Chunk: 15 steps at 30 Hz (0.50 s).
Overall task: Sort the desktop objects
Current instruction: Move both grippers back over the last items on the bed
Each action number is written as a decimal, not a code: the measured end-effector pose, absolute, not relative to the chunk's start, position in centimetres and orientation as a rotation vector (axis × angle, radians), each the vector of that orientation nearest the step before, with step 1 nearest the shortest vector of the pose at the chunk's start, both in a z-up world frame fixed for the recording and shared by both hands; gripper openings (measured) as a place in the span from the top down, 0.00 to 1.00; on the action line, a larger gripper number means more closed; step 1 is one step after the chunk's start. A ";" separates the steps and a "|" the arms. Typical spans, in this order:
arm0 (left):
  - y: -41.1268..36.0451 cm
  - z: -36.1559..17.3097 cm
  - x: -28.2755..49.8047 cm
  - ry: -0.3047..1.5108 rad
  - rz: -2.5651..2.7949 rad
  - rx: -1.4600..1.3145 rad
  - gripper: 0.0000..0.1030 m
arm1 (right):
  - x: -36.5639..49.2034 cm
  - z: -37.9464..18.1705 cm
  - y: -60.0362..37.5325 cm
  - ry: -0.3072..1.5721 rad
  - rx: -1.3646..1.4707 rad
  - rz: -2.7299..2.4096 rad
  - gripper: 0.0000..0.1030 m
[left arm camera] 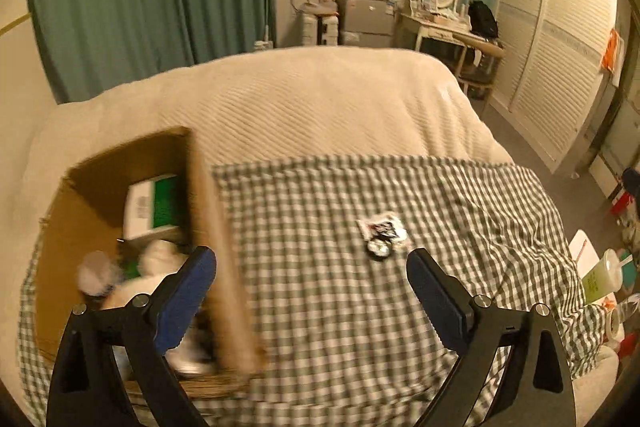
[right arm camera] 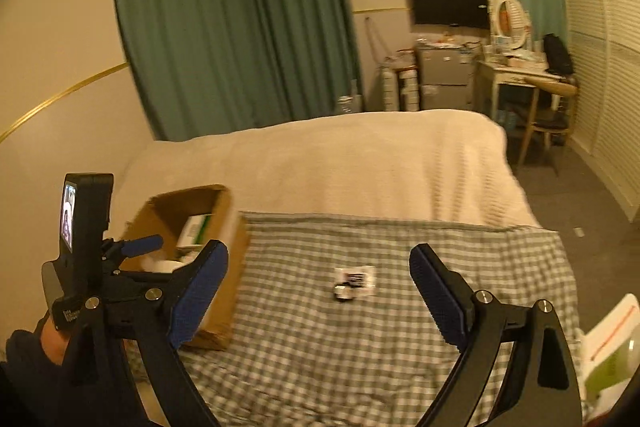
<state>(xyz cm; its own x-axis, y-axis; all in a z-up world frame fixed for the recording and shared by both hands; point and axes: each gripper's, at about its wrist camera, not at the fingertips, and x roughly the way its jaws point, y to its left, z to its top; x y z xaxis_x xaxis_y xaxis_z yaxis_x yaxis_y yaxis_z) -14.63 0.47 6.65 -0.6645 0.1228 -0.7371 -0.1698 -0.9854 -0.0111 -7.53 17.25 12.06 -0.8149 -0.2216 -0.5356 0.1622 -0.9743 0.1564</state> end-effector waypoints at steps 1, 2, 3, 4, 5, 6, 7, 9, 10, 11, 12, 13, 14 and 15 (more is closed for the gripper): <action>1.4 5.9 -14.9 0.089 2.721 -1.215 0.04 | -7.4 11.8 18.2 -0.149 0.849 -2.826 0.10; 2.3 4.8 -15.3 0.086 2.713 -1.234 0.04 | -7.5 11.4 18.9 -0.150 0.853 -2.837 0.10; 2.9 3.8 -15.7 0.082 2.703 -1.252 0.04 | -7.5 10.8 19.8 -0.157 0.856 -2.847 0.10; 3.6 2.8 -16.2 0.076 2.693 -1.268 0.04 | -7.7 10.2 20.6 -0.165 0.857 -2.856 0.10; 4.3 1.6 -16.6 0.071 2.679 -1.286 0.04 | -8.0 9.6 21.4 -0.172 0.858 -2.868 0.10; 4.9 0.6 -16.9 0.070 2.674 -1.294 0.04 | -8.1 8.9 22.0 -0.177 0.860 -2.880 0.10; 5.4 -0.4 -17.2 0.071 2.673 -1.294 0.04 | -8.4 8.2 22.7 -0.181 0.863 -2.893 0.10; 6.4 -2.3 -17.7 0.075 2.684 -1.284 0.04 | -9.2 6.2 23.8 -0.198 0.873 -2.908 0.10; 6.8 -3.1 -18.0 0.072 2.679 -1.286 0.04 | -9.5 5.3 24.2 -0.205 0.882 -2.908 0.10; 7.2 -4.1 -18.5 0.063 2.673 -1.287 0.04 | -10.0 4.2 24.6 -0.213 0.897 -2.903 0.10; 7.4 -4.8 -18.9 0.055 2.671 -1.286 0.04 | -10.5 3.2 25.0 -0.220 0.913 -2.895 0.10; 7.6 -5.6 -19.3 0.049 2.673 -1.285 0.04 | -11.3 2.0 25.2 -0.223 0.940 -2.883 0.10; 7.8 -6.4 -19.9 0.041 2.668 -1.289 0.06 | -11.9 1.1 25.2 -0.219 0.960 -2.875 0.10; 7.9 -7.2 -20.5 0.030 2.663 -1.291 0.07 | -12.7 0.2 25.2 -0.208 0.982 -2.868 0.10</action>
